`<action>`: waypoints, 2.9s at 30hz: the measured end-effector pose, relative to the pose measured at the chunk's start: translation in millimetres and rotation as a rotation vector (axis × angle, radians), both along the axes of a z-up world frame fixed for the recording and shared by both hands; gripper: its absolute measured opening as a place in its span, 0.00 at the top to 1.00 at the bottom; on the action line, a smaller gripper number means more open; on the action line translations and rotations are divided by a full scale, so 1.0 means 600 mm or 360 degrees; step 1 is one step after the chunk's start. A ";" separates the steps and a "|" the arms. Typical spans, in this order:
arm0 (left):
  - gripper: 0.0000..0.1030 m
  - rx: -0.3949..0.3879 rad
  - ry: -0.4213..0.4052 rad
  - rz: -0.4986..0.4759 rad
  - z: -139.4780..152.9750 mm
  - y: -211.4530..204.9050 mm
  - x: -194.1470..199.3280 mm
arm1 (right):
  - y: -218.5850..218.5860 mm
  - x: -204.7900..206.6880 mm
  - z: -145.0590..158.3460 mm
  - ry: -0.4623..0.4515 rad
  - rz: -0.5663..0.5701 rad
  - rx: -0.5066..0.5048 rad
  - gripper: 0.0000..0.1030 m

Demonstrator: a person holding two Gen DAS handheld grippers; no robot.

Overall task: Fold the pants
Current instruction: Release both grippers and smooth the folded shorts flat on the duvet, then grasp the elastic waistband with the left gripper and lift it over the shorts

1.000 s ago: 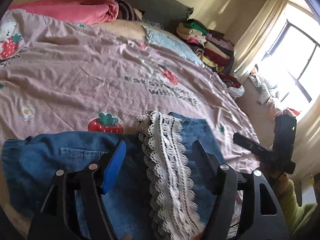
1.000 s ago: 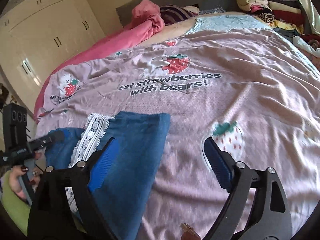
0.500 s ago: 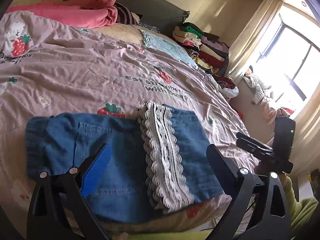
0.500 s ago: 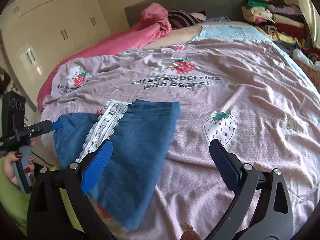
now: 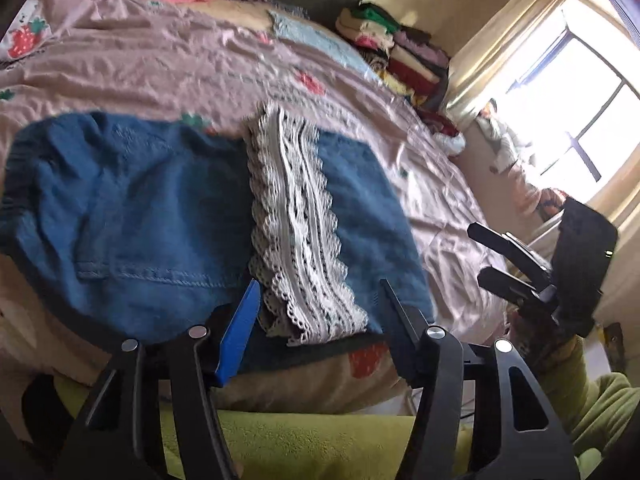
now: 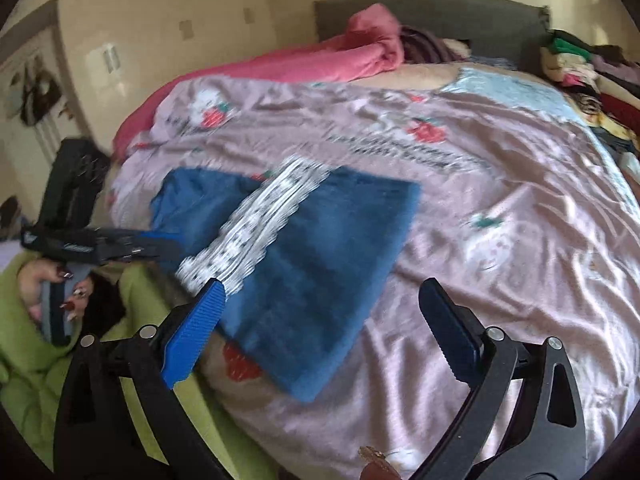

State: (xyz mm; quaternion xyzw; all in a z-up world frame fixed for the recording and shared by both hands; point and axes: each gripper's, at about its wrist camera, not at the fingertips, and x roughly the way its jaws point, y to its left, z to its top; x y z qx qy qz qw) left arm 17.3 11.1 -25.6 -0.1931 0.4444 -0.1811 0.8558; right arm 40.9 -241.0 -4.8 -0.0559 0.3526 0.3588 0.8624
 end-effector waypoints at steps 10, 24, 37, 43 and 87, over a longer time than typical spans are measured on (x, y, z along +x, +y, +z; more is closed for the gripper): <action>0.68 0.0159 0.0108 0.0058 -0.053 -0.021 0.027 | 0.055 0.001 -0.061 0.0084 0.0088 -0.0119 0.16; 0.67 0.0301 0.0064 -0.0004 -0.037 -0.029 -0.008 | 0.089 -0.010 -0.085 0.0108 0.0124 -0.0262 0.22; 0.36 0.0360 -0.0005 0.0044 -0.010 -0.015 -0.018 | 0.078 -0.019 -0.092 0.0129 0.0050 -0.0286 0.23; 0.20 0.0436 -0.0045 0.0056 0.010 -0.014 -0.024 | 0.059 -0.012 -0.066 0.0121 0.0004 -0.0221 0.22; 0.04 0.0440 -0.0009 0.0619 0.038 0.215 -0.091 | 0.237 0.038 0.067 -0.0101 0.0216 -0.0156 0.09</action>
